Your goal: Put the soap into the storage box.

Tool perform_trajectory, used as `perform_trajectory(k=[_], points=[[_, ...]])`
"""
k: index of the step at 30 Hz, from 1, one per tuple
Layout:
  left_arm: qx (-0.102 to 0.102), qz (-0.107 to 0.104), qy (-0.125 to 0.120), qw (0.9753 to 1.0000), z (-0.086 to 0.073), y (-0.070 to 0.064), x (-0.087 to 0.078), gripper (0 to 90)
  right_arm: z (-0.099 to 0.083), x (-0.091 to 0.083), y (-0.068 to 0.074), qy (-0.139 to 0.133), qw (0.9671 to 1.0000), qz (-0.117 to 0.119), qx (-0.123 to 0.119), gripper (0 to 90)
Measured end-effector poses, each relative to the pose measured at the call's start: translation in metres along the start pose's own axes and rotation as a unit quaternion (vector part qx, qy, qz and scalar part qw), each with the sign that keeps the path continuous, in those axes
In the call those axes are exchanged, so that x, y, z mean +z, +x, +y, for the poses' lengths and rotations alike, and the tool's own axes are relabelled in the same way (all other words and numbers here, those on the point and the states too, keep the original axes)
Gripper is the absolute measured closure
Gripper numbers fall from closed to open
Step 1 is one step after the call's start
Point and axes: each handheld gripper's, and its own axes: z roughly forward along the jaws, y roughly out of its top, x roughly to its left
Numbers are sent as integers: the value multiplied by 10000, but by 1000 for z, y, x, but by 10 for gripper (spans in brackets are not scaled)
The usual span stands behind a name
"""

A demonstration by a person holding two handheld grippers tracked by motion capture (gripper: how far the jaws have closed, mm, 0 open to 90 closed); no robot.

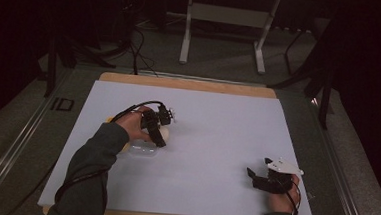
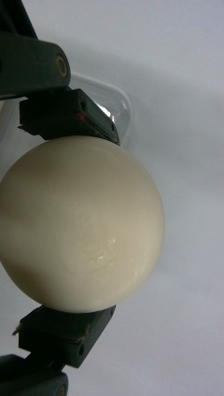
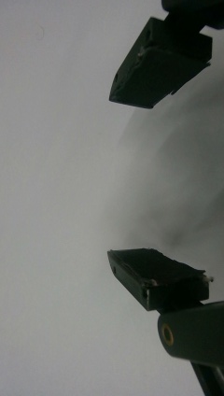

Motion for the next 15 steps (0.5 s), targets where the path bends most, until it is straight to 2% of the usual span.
perform_trajectory(k=[15], points=[[-166, 102, -26, 9998, -10, 7, -9, 240, 0, 0, 0, -10, 10000, -4, 7, 200]])
